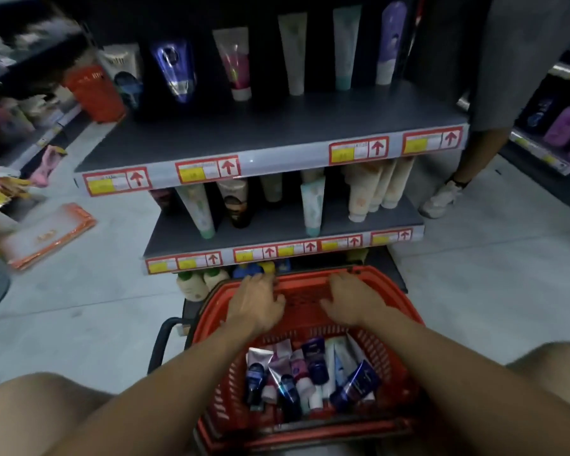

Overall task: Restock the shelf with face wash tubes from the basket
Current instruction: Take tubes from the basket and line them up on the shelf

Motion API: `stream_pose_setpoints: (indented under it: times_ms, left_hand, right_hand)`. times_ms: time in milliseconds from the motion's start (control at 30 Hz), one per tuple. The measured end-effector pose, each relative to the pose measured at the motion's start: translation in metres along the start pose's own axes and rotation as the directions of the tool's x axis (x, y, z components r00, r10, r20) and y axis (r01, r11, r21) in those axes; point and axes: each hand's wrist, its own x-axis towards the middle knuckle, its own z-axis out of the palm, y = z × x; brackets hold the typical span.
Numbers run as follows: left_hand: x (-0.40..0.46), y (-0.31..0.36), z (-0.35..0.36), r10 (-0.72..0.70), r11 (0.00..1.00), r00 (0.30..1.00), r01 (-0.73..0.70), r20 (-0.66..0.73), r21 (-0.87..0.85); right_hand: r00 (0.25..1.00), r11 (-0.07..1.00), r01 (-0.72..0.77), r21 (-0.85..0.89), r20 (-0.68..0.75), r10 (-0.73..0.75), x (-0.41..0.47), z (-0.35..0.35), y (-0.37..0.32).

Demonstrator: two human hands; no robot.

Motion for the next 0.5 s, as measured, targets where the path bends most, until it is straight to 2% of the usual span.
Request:
stream_pose_setpoints:
  times_ms: [133, 333, 500]
  left_hand:
    - [-0.002, -0.019, 0.037, -0.038, 0.999, 0.993, 0.041, 0.110, -0.024]
    - [0.003, -0.040, 0.088, -0.128, 0.989, 0.958, 0.143, 0.256, -0.043]
    - [0.011, -0.048, 0.137, -0.287, 0.939, 0.851, 0.342, 0.439, -0.048]
  right_hand:
    - [0.988, 0.999, -0.045, 0.018, 0.146, 0.042, 0.016, 0.045, 0.026]
    - [0.961, 0.991, -0.129, -0.027, 0.244, 0.131, 0.027, 0.111, 0.058]
    - [0.826, 0.965, -0.256, -0.052, 0.506, 0.246, 0.040, 0.161, 0.074]
